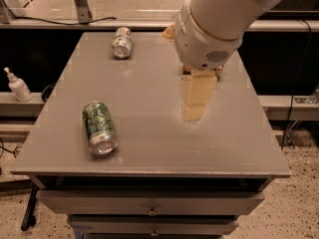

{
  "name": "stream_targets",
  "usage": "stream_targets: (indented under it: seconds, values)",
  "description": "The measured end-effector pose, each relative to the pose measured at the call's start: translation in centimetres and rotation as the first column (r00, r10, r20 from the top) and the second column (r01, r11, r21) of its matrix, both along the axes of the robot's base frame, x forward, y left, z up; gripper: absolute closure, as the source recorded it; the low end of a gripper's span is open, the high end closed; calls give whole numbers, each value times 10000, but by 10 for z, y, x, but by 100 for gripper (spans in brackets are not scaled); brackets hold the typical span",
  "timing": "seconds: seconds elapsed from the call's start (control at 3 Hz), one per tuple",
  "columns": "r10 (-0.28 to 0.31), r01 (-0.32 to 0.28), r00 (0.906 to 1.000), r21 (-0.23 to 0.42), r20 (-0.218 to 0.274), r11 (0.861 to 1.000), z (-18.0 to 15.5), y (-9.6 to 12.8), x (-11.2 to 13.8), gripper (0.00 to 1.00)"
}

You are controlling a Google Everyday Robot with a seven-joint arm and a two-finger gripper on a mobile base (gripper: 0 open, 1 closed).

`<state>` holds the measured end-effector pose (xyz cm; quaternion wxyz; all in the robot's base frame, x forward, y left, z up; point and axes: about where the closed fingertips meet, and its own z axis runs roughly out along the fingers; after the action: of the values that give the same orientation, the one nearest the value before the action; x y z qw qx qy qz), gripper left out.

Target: Move green can near 7up can

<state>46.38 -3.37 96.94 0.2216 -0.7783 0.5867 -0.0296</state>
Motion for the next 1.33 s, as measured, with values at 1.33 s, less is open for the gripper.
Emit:
stream_targets:
  seconds: [1.33]
  values:
    - [7082, -7530, 6543, -3157, -2652, 5774, -146, 108, -4, 0]
